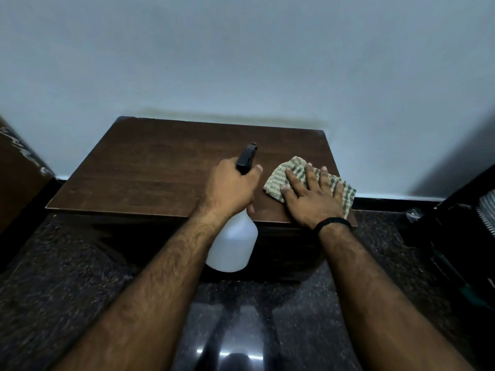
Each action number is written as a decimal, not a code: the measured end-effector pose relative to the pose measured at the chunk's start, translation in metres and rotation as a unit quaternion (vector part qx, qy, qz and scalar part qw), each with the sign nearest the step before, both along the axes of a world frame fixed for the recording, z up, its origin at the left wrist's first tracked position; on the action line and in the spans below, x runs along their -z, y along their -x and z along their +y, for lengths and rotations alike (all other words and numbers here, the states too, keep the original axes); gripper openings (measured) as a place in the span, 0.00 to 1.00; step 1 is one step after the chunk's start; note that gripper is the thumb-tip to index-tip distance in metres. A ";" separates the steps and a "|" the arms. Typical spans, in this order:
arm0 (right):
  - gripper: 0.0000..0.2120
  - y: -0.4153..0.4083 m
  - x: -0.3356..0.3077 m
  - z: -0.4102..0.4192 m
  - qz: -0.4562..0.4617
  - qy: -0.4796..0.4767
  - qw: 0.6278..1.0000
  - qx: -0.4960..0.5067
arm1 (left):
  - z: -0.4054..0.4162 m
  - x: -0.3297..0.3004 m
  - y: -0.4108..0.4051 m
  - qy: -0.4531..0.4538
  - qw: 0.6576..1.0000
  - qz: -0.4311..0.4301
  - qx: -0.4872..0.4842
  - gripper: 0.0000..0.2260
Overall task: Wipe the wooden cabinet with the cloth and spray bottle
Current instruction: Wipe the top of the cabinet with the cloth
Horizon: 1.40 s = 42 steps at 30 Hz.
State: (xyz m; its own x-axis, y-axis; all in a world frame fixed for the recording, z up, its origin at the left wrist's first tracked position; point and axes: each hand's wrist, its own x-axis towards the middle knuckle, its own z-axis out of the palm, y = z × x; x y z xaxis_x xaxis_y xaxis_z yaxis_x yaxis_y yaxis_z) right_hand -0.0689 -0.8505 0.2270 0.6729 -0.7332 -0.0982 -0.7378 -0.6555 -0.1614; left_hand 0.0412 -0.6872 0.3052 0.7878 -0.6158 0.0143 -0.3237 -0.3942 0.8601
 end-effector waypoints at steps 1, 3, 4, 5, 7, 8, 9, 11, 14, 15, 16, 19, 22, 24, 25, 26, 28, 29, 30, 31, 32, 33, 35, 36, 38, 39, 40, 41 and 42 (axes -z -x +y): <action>0.28 -0.008 -0.001 -0.003 0.001 -0.003 1.000 0.001 | -0.002 -0.004 -0.006 0.007 1.000 0.003 0.001 0.16; 0.28 -0.028 -0.002 -0.009 0.001 -0.012 1.000 0.002 | -0.007 -0.010 -0.016 0.011 1.000 0.011 0.000 0.18; 0.28 -0.038 -0.003 -0.012 0.001 -0.015 1.000 0.001 | -0.010 -0.013 -0.022 0.010 1.000 0.016 0.002 0.19; 0.28 -0.049 -0.003 -0.015 0.000 -0.017 1.000 0.000 | -0.014 -0.017 -0.028 0.009 1.000 0.025 0.007 0.20; 0.29 -0.067 -0.004 -0.019 0.000 -0.021 1.000 -0.002 | -0.020 -0.023 -0.041 0.008 0.999 0.047 0.013 0.21; 0.29 -0.077 -0.004 -0.022 0.001 -0.021 1.000 -0.004 | -0.024 -0.027 -0.048 0.007 0.998 0.054 0.011 0.22; 0.29 -0.086 -0.004 -0.025 0.002 -0.022 1.000 -0.006 | -0.028 -0.030 -0.055 0.010 0.998 0.060 0.006 0.21; 0.29 -0.099 -0.005 -0.029 0.005 -0.019 1.000 -0.012 | -0.036 -0.036 -0.067 0.015 0.998 0.059 -0.005 0.19; 0.29 -0.118 -0.004 -0.035 0.010 -0.020 1.000 -0.017 | -0.047 -0.042 -0.084 0.002 0.999 0.050 -0.015 0.17; 0.29 -0.124 -0.005 -0.037 0.010 -0.021 1.000 -0.019 | -0.049 -0.043 -0.089 -0.006 0.999 0.047 -0.017 0.17; 0.29 -0.130 -0.005 -0.038 0.011 -0.024 0.999 -0.021 | -0.051 -0.044 -0.093 -0.015 0.999 0.044 -0.018 0.17; 0.29 -0.141 -0.008 -0.039 0.011 -0.032 0.999 -0.025 | -0.051 -0.047 -0.103 -0.026 0.999 0.042 -0.019 0.18; 0.29 -0.149 -0.008 -0.038 0.013 -0.035 0.999 -0.024 | -0.045 -0.048 -0.113 -0.035 0.999 0.028 -0.019 0.20; 0.29 -0.155 -0.009 -0.037 0.010 -0.042 0.999 -0.023 | -0.038 -0.051 -0.119 -0.035 0.999 0.024 -0.022 0.21; 0.29 -0.158 -0.010 -0.036 0.009 -0.045 0.999 -0.024 | -0.034 -0.053 -0.122 -0.034 0.999 0.021 -0.024 0.21; 0.29 -0.161 -0.011 -0.035 0.010 -0.049 0.998 -0.025 | -0.031 -0.056 -0.125 -0.033 0.999 0.019 -0.026 0.21; 0.29 -0.167 -0.013 -0.031 0.013 -0.057 0.998 -0.028 | -0.026 -0.060 -0.129 -0.030 0.999 0.017 -0.027 0.21; 0.29 -0.171 -0.014 -0.030 0.014 -0.058 0.998 -0.029 | -0.023 -0.062 -0.131 -0.031 0.999 0.014 -0.030 0.21; 0.29 -0.174 -0.015 -0.028 0.015 -0.057 0.998 -0.032 | -0.021 -0.064 -0.133 -0.032 0.999 0.011 -0.033 0.21; 0.29 -0.176 -0.015 -0.027 0.016 -0.056 0.998 -0.036 | -0.018 -0.064 -0.135 -0.030 0.999 0.011 -0.038 0.22; 0.29 -0.179 -0.014 -0.026 0.016 -0.053 0.998 -0.039 | -0.016 -0.064 -0.137 -0.025 0.999 0.013 -0.043 0.21; 0.29 -0.181 -0.013 -0.025 0.014 -0.047 0.998 -0.045 | -0.014 -0.063 -0.139 -0.022 0.998 0.013 -0.050 0.21; 0.30 -0.186 -0.010 -0.024 0.007 -0.034 0.997 -0.062 | -0.008 -0.058 -0.140 -0.010 0.998 0.018 -0.065 0.18; 0.30 -0.188 -0.008 -0.024 0.003 -0.030 0.997 -0.072 | -0.005 -0.055 -0.140 0.004 0.997 0.023 -0.071 0.17; 0.29 -0.189 -0.007 -0.020 -0.005 -0.024 0.996 -0.084 | 0.000 -0.049 -0.137 0.027 0.997 0.029 -0.070 0.16; 0.29 -0.189 -0.005 -0.017 -0.007 -0.021 0.996 -0.092 | 0.002 -0.046 -0.135 0.034 0.997 0.029 -0.066 0.16; 0.29 -0.189 -0.004 -0.013 -0.005 -0.019 0.994 -0.104 | 0.005 -0.042 -0.133 0.039 0.997 0.028 -0.061 0.16; 0.29 -0.188 -0.004 -0.008 -0.004 -0.017 0.993 -0.117 | 0.008 -0.039 -0.130 0.042 0.997 0.025 -0.056 0.16; 0.29 -0.189 -0.004 -0.003 -0.006 -0.016 0.991 -0.130 | 0.011 -0.037 -0.128 0.046 0.997 0.023 -0.053 0.16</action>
State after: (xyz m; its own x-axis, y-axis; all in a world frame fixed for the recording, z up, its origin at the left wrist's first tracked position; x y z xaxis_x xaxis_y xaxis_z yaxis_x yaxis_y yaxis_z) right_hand 0.1198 -0.8538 0.2309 0.8400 -0.5315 -0.1090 -0.5424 -0.8178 -0.1923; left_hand 0.1692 -0.6767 0.3420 0.8496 -0.5267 0.0287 -0.2434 -0.3431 0.9072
